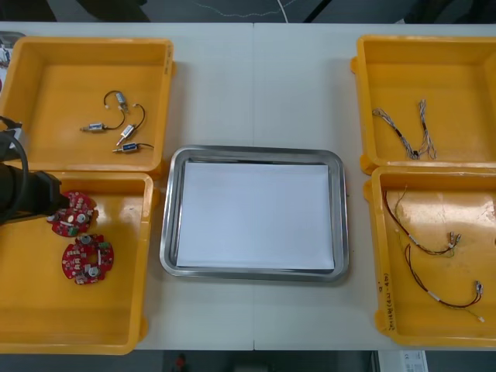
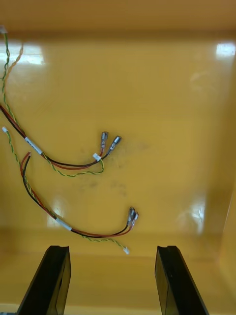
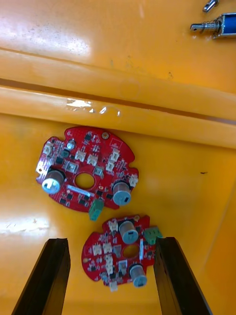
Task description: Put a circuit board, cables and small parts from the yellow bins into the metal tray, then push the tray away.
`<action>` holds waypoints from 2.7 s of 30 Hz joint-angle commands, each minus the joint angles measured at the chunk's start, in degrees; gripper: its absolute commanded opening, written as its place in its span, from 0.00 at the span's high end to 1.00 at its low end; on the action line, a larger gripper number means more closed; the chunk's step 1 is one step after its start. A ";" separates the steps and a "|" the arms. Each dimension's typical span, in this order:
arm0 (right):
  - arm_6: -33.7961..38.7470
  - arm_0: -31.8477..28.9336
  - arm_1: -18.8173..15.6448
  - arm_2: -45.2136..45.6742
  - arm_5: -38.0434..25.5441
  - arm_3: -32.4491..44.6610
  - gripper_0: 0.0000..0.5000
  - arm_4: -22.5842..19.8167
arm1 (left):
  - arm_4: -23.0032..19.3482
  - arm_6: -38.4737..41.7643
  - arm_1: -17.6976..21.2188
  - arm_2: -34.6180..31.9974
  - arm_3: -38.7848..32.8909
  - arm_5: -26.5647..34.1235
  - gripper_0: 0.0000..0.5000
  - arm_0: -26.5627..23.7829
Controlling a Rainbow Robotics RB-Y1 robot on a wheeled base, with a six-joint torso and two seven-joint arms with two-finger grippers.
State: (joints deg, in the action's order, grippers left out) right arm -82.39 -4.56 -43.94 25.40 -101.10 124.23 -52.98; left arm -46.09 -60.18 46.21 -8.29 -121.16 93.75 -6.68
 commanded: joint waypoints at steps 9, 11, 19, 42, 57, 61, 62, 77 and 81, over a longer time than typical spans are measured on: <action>-5.68 -9.77 -8.36 -10.81 17.34 3.92 0.00 1.21 | 3.82 -6.00 -0.41 7.58 4.70 -9.90 0.00 0.79; -6.11 -10.30 -8.88 -11.60 18.13 3.92 0.00 1.21 | 3.99 -6.09 -0.41 8.20 5.05 -10.52 0.00 0.79; -14.90 -13.46 -12.14 -14.85 22.79 3.92 0.00 0.07 | 4.78 -6.09 -0.41 11.89 8.04 -15.26 0.00 0.62; -15.61 -15.75 -22.60 -32.51 44.32 -3.46 0.00 3.23 | 6.98 -5.56 -0.41 14.79 9.71 -17.81 0.00 0.70; -14.38 -13.11 -22.77 -35.85 44.76 -3.73 0.00 4.55 | 6.80 -5.65 -0.41 15.05 9.62 -18.08 1.00 0.70; -14.38 -12.93 -22.77 -37.09 45.73 -3.73 0.00 7.27 | 6.45 -5.74 0.29 14.61 9.18 -18.08 1.00 0.70; -14.20 -12.58 -22.77 -37.44 45.73 -3.73 0.00 7.80 | 6.28 -5.74 0.55 14.35 8.83 -17.81 1.00 0.70; -12.62 -10.91 -22.77 -41.04 46.96 -3.73 0.00 10.53 | 0.92 -5.91 2.49 2.66 -3.56 -0.50 1.00 0.09; -12.44 -10.91 -22.77 -41.48 47.22 -3.73 0.00 11.67 | 1.00 -5.47 2.49 0.81 -7.78 4.69 1.00 -0.79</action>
State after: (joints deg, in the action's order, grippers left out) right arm -97.34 -16.10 -64.75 -14.89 -54.67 120.17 -42.78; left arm -44.66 -60.28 46.47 -5.09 -124.58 94.93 -6.68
